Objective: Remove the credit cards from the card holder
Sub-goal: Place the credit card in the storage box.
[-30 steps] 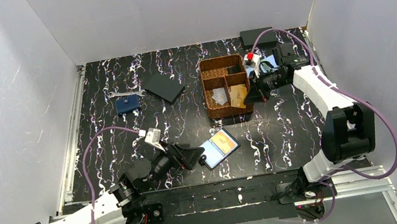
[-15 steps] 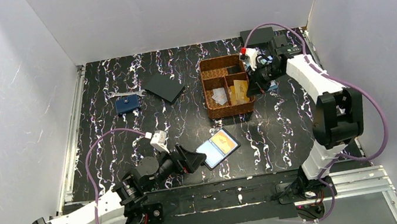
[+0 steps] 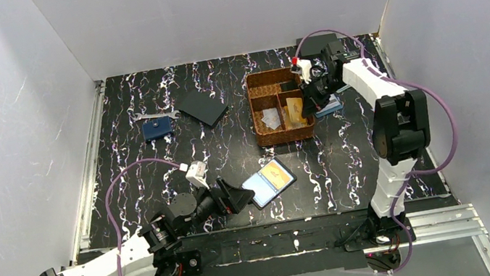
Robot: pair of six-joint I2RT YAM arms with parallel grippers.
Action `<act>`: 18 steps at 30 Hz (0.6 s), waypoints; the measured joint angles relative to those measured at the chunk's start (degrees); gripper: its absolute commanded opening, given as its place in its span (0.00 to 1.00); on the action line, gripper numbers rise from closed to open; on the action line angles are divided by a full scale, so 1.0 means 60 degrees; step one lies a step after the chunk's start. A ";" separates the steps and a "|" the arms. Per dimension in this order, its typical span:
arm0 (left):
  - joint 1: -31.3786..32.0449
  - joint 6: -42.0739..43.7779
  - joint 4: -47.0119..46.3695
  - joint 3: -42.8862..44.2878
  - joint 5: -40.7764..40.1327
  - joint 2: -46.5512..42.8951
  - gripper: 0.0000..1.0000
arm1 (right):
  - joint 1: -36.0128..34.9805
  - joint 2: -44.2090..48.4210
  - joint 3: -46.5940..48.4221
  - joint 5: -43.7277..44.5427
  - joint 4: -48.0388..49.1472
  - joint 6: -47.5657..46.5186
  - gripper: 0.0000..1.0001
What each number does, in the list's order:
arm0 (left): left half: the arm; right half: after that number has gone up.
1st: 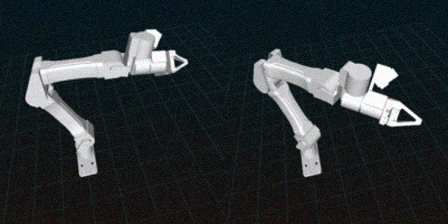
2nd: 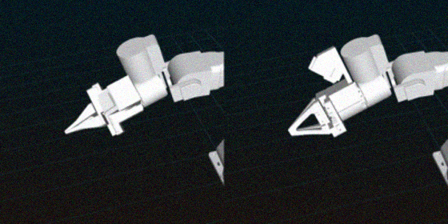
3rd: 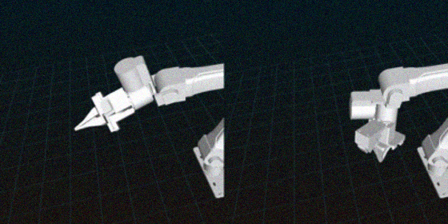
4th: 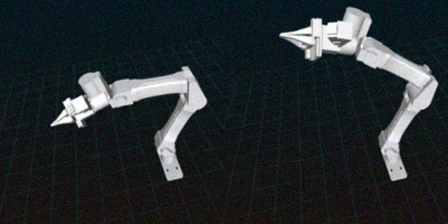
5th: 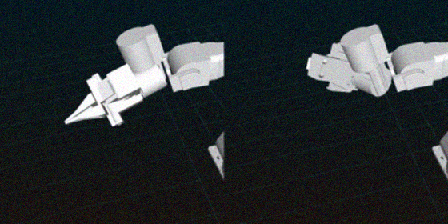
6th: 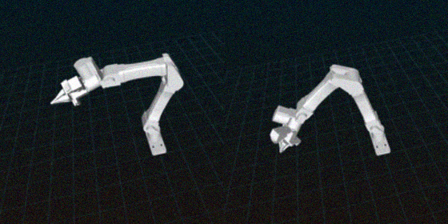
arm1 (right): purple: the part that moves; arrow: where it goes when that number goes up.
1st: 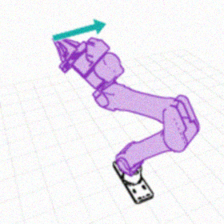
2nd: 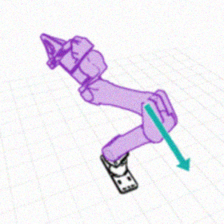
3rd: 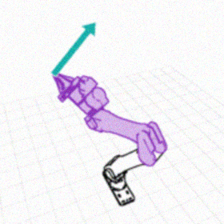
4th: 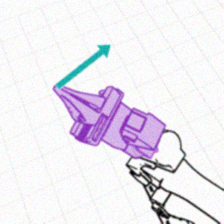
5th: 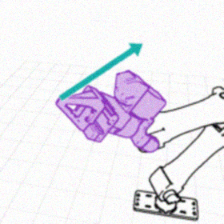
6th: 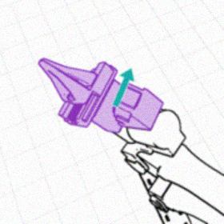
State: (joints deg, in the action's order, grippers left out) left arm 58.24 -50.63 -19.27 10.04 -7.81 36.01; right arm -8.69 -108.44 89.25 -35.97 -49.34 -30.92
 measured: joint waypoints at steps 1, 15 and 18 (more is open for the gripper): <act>0.0000 0.0000 0.0011 0.0000 0.0000 0.0004 0.98 | -0.0015 -0.0102 0.0098 0.0007 -0.0058 0.0026 0.03; -0.0062 0.0106 0.0280 0.0055 0.0255 -0.0164 0.98 | -0.0164 -0.0401 0.1067 0.1949 0.0397 0.1253 0.40; -0.0062 0.0117 0.0335 0.0113 0.0335 -0.0178 0.98 | -0.0164 -0.0197 0.1002 0.2339 0.0597 0.1366 0.42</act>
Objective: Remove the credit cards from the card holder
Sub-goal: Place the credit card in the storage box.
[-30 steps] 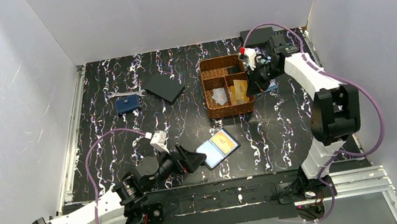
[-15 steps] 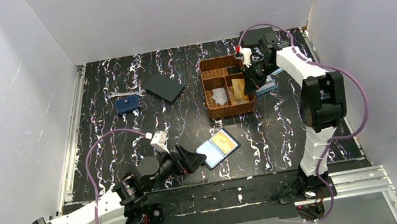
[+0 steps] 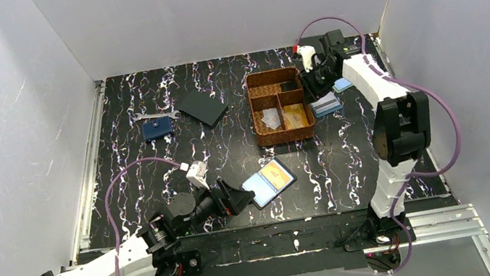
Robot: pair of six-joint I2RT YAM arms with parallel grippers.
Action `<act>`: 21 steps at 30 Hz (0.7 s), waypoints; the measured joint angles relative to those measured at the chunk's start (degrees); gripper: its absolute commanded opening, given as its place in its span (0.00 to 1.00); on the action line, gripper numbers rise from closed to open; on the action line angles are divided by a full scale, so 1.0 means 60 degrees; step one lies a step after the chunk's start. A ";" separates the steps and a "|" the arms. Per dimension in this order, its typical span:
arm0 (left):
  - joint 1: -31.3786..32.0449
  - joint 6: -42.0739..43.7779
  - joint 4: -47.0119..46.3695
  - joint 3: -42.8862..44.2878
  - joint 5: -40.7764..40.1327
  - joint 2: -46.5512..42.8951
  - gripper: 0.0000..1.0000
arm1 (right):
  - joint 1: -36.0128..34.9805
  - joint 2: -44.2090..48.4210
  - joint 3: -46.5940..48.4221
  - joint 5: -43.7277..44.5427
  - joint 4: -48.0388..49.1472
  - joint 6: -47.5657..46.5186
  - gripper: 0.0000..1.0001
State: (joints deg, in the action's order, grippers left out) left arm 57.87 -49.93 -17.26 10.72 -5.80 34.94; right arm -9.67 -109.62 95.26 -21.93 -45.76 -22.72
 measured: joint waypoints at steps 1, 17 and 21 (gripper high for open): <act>0.0000 -0.0011 0.0029 0.0022 0.0018 -0.0026 0.98 | 0.0000 0.0193 -0.0157 0.0069 0.0135 -0.0004 0.43; -0.0062 -0.0947 -0.0131 0.0164 0.0339 0.0466 0.98 | -0.0015 0.6528 -0.5876 -0.4164 0.2076 -0.1395 0.75; -0.0066 -0.1166 -0.0193 0.0375 0.0452 0.1100 0.98 | -0.0015 0.7242 -0.6910 -0.4991 0.2575 -0.1490 0.80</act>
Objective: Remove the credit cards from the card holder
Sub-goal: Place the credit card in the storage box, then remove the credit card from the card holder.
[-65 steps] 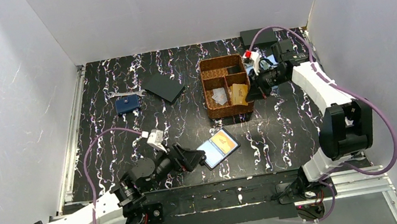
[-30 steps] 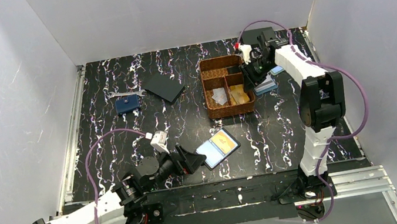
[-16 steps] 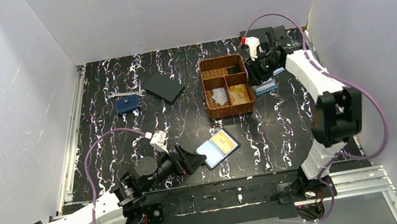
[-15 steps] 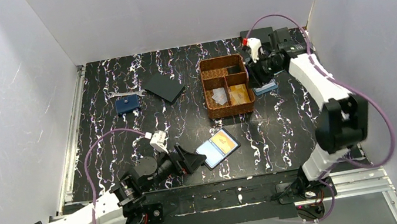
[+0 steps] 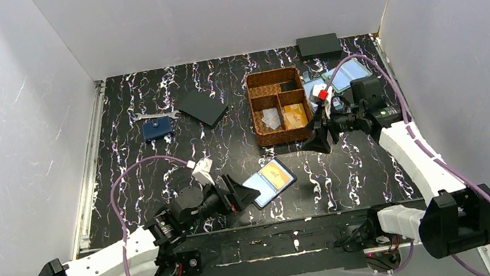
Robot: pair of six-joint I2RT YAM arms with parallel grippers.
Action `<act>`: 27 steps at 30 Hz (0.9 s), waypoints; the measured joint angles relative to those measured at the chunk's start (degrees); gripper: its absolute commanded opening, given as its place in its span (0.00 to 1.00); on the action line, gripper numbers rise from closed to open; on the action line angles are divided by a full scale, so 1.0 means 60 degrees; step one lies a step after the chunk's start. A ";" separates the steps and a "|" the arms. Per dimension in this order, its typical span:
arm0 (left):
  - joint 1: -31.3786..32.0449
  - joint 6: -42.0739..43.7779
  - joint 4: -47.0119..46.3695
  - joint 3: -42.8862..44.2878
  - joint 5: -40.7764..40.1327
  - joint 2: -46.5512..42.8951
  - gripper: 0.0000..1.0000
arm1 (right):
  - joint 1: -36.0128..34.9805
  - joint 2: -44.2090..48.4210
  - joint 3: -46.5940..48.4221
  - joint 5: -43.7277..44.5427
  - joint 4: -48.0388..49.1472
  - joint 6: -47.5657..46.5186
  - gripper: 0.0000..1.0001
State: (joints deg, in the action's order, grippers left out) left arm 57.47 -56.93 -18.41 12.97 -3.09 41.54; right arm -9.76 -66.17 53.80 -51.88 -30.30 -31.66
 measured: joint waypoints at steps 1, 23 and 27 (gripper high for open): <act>0.0000 -0.0058 -0.0018 0.0062 0.0051 0.0164 0.98 | 0.0000 0.0091 -0.0189 -0.0168 0.0127 -0.0011 0.82; -0.0004 -0.1293 -0.0160 0.0517 -0.0193 0.2142 0.98 | 0.0000 0.0342 -0.2401 -0.1617 0.2510 0.1144 0.98; -0.0004 -0.0645 -0.0240 0.1381 0.0470 0.2951 0.98 | 0.0000 -0.0036 -0.2357 -0.1056 0.1778 0.0102 0.98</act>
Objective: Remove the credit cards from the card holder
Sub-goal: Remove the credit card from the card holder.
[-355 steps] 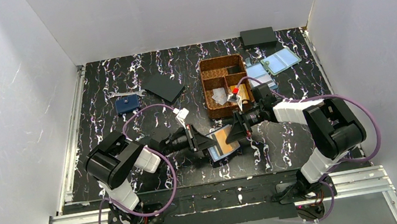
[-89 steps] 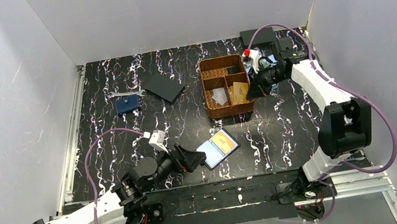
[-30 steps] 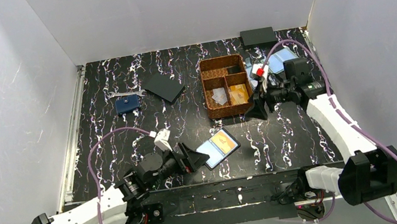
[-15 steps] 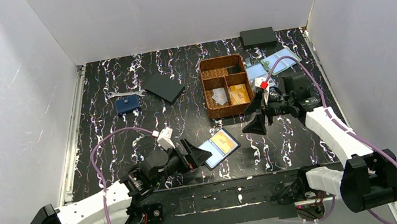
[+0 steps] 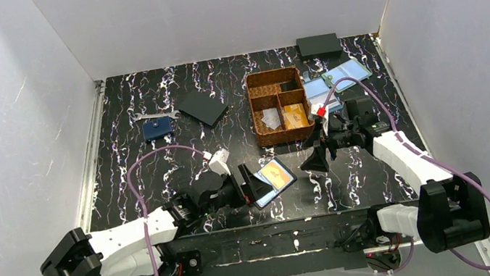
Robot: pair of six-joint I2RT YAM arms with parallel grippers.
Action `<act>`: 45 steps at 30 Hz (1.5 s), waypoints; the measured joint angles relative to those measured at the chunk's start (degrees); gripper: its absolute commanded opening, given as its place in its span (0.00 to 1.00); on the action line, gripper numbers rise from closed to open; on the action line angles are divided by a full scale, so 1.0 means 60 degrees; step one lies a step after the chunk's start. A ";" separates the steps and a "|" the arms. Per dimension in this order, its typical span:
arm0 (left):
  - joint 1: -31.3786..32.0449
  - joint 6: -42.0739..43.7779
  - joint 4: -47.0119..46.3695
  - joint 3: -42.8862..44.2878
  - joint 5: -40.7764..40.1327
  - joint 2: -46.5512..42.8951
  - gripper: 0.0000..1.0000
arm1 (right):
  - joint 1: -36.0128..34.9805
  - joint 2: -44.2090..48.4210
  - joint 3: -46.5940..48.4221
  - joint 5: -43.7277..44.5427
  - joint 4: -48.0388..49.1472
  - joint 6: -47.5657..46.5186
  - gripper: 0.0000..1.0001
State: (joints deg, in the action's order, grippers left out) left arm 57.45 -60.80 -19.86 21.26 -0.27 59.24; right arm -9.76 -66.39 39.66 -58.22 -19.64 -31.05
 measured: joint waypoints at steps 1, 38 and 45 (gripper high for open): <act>0.0000 0.0117 -0.0051 0.0131 0.0117 0.0193 0.98 | 0.0000 -0.0131 0.0007 0.0091 -0.0193 -0.0189 0.98; 0.0000 -0.0375 -0.1920 0.1151 0.0987 0.3676 0.84 | -0.0885 -0.0947 0.0302 0.1417 -0.1541 -0.1865 0.85; 0.0000 -0.0725 -0.1971 0.1330 0.0892 0.4335 0.75 | -0.1606 -0.1246 0.0302 0.1934 -0.0991 -0.1315 0.42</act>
State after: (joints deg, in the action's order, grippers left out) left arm 57.45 -65.14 -31.68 29.23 5.08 85.25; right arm -19.40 -73.87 41.47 -46.61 -25.58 -38.94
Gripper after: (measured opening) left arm 0.770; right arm 0.590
